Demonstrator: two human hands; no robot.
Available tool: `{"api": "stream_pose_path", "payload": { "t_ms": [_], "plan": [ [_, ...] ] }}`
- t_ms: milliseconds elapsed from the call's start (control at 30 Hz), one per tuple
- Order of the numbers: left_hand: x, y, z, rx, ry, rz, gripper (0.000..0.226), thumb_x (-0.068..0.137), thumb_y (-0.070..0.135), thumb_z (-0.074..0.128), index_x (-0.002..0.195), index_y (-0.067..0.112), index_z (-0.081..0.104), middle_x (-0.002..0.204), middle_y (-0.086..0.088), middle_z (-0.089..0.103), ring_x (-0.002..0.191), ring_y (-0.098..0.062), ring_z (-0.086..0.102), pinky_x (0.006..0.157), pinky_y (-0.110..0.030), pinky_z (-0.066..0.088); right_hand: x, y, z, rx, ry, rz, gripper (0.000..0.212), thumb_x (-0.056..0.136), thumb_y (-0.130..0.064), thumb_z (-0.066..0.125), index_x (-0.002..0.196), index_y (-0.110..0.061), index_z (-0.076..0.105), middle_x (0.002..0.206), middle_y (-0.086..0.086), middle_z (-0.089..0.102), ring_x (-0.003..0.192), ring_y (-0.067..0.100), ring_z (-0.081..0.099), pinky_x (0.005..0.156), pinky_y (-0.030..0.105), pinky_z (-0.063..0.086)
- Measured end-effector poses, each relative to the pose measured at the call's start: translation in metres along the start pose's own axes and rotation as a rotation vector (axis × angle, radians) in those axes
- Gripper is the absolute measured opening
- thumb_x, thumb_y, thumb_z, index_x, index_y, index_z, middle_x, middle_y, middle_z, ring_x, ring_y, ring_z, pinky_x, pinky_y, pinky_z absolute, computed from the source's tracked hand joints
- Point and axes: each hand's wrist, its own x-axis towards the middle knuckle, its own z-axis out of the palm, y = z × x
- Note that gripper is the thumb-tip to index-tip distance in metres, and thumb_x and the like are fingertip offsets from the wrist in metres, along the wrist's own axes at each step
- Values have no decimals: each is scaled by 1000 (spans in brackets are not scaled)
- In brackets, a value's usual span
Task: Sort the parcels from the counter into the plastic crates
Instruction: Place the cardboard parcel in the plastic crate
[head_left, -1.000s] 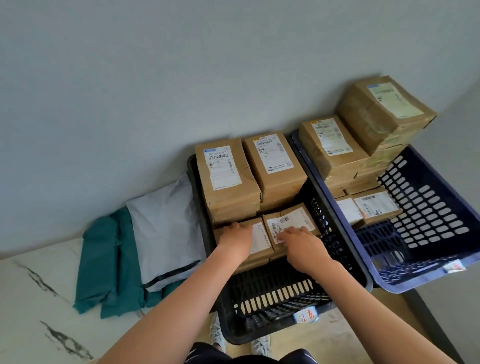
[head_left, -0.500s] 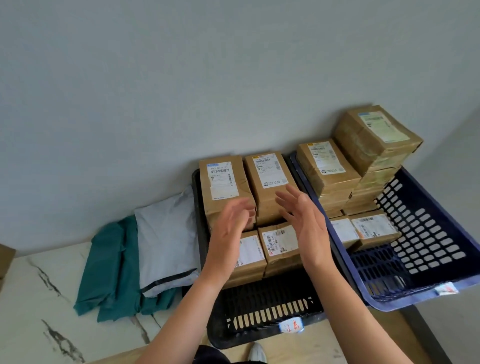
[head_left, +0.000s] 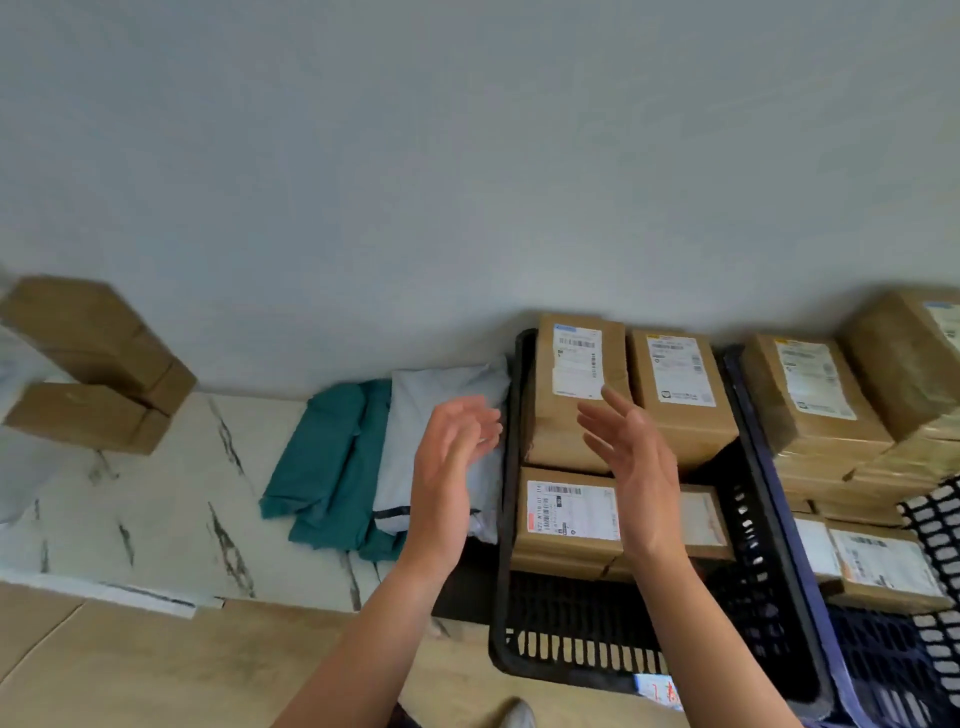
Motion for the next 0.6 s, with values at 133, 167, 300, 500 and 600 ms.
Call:
{"api": "stream_pose_path", "payload": {
  "t_ms": [133,167,300,500,600],
  "plan": [
    [5,12,-59,-25,126,32,29,103,27,49,121,14,68,116,-6,71,116,-28,68,109,-51,52,0,-3,60,9,-100,13,54,104,-52,37,143,-23,60,128,1,74,124,16,67,114,49,47],
    [6,17,-76,-33,155,36,28,103,27,49,119,18,70,117,-8,71,115,-28,68,108,-49,53,0,-3,77,16,-120,20,54,104,-52,37,143,-23,61,127,1,74,124,17,67,115,49,46],
    [11,33,-154,-66,260,60,30,103,28,49,122,14,67,120,-14,69,117,-29,68,106,-44,53,-8,-2,158,18,-208,-1,46,111,-42,37,141,-18,61,125,6,75,123,20,68,113,50,48],
    [17,60,-292,-52,373,65,23,109,22,48,116,20,69,118,-10,71,116,-24,69,106,-43,54,-42,1,299,17,-328,27,44,114,-37,34,140,-18,62,121,3,77,120,20,69,113,52,48],
    [20,75,-361,-66,426,77,33,103,34,49,122,14,67,117,-8,72,114,-22,70,103,-38,55,-64,3,370,10,-377,29,51,106,-48,35,140,-22,63,123,1,76,122,18,69,113,49,48]
  ]
}}
